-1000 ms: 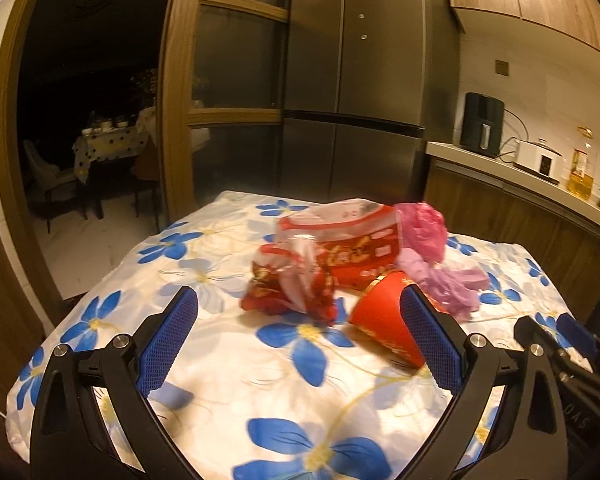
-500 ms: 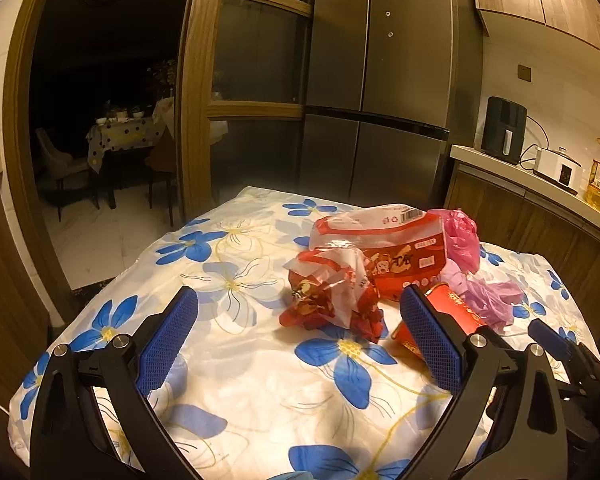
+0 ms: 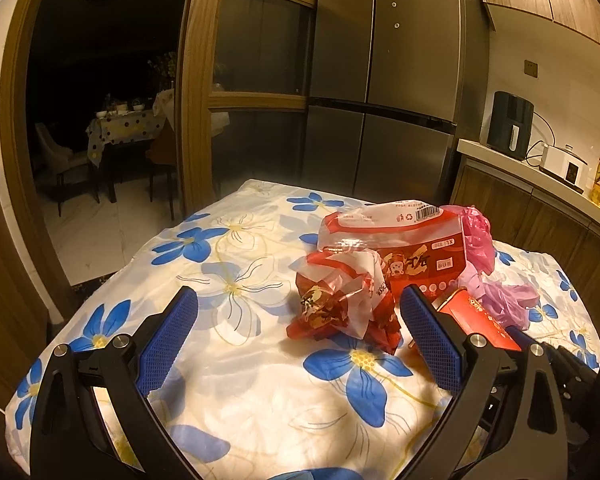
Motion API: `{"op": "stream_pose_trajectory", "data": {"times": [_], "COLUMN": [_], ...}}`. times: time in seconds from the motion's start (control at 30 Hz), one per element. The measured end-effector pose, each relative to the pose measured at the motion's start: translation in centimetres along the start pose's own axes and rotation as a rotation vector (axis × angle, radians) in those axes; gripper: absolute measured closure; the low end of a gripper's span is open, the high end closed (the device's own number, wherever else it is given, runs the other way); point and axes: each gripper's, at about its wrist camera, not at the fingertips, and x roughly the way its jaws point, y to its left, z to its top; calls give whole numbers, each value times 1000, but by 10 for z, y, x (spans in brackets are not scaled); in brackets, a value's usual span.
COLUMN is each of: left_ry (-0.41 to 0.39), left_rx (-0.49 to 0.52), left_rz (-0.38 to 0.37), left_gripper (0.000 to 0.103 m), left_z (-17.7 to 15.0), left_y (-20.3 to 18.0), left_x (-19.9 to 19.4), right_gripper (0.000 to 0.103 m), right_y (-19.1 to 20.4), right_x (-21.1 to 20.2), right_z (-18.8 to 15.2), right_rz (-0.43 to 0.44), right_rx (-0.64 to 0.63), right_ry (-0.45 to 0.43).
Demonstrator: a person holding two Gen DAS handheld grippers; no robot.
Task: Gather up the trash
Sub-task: 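Grasp the lying red paper cup with the right gripper while the left grasps the red-and-white snack bag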
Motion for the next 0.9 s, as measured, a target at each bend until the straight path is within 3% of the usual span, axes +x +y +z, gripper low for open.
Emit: {"op": "stream_pose_trajectory", "data": {"times": [0.23, 0.6, 0.67, 0.8, 0.9], "left_ry": [30, 124, 159, 226, 229], "left_rx": [16, 52, 58, 46, 29], "left_rz": [-16, -45, -45, -63, -84], "left_gripper": [6, 8, 14, 40, 56], "left_z": [3, 4, 2, -2, -3], "left_y": [-7, -21, -23, -21, -19], "left_x": [13, 46, 53, 66, 63], "right_gripper": [48, 49, 49, 49, 49], "right_y": [6, -4, -6, -7, -10], "right_x": [-10, -59, -69, -85, -96], "right_z": [-3, -17, -18, -22, -23], "right_rz": [-3, -31, -28, -38, -48], "right_rx": [-43, -35, -27, -39, -37], "right_ry": [-21, -96, -107, -126, -139]}}
